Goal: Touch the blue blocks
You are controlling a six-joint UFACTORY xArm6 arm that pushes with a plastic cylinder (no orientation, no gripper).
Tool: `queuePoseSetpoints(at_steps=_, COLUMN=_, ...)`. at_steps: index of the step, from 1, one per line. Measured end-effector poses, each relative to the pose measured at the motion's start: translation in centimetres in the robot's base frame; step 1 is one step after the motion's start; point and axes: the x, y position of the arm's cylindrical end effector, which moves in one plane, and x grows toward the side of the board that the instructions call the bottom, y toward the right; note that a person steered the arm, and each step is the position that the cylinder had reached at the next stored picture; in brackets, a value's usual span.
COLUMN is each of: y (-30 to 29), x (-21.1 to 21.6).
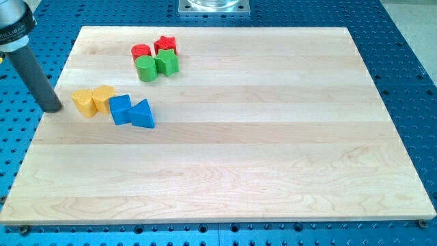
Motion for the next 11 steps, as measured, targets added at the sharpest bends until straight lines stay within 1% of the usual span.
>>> queuePoseSetpoints(at_steps=2, y=7.0, x=1.2)
queuePoseSetpoints(at_steps=3, y=8.9, x=2.2)
queuePoseSetpoints(at_steps=4, y=8.0, x=6.1)
queuePoseSetpoints(at_steps=5, y=11.7, x=7.9)
queuePoseSetpoints(at_steps=6, y=12.0, x=5.8)
queuePoseSetpoints(at_steps=7, y=11.9, x=5.3)
queuePoseSetpoints(at_steps=9, y=12.2, x=8.1)
queuePoseSetpoints(at_steps=10, y=18.7, x=7.5)
queuePoseSetpoints(at_steps=11, y=21.5, x=3.9)
